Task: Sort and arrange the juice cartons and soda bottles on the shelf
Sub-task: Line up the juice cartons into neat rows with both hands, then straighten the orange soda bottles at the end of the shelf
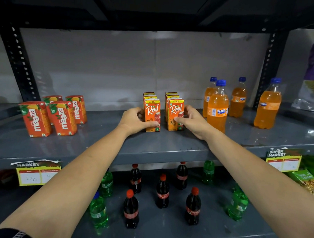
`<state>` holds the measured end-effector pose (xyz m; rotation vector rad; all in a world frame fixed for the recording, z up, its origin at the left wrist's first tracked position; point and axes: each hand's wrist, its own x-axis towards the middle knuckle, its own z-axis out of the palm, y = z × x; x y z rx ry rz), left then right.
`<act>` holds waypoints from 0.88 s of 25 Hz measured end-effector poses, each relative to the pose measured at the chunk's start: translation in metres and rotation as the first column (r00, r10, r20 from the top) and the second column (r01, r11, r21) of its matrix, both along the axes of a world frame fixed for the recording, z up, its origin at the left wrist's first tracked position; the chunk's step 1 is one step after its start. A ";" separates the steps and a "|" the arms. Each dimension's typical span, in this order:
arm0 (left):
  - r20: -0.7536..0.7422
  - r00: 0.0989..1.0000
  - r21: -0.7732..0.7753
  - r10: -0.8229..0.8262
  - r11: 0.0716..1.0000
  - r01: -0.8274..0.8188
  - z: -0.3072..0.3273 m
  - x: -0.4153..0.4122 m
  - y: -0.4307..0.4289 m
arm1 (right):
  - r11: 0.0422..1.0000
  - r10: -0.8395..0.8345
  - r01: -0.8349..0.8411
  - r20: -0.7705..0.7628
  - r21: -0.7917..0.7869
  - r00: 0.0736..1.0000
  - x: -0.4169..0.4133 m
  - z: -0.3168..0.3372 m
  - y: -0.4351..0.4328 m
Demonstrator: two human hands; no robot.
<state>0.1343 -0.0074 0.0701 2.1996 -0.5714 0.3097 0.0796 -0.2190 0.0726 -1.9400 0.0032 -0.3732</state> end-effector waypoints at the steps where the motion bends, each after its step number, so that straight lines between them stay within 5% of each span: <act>1: -0.002 1.000 0.010 0.004 1.000 -0.004 0.000 -0.001 0.000 | 0.999 -0.009 0.009 -0.002 -0.031 1.000 -0.002 -0.001 0.001; 4: 0.043 0.997 -0.021 0.071 0.997 -0.070 -0.002 -0.012 0.003 | 0.980 -0.067 0.070 0.022 -0.188 0.998 -0.013 -0.005 0.002; 7: 0.316 0.939 -0.020 0.136 0.990 -0.137 -0.004 -0.035 0.003 | 0.971 -0.135 0.140 0.038 -0.192 0.990 -0.036 -0.009 -0.001; 11: 0.489 0.872 0.035 -0.021 0.999 0.004 -0.007 -0.071 -0.024 | 0.959 -0.146 0.160 0.079 -0.234 0.986 -0.088 -0.011 -0.026; 16: 0.369 0.910 -0.098 -0.188 0.966 0.240 -0.004 -0.092 -0.095 | 0.906 -0.218 0.276 0.205 -0.320 0.954 -0.142 -0.001 -0.092; 22: 0.153 0.978 -0.193 -0.144 0.966 0.172 0.004 -0.081 -0.158 | 0.783 -0.563 0.623 0.435 0.009 0.702 -0.140 0.006 -0.197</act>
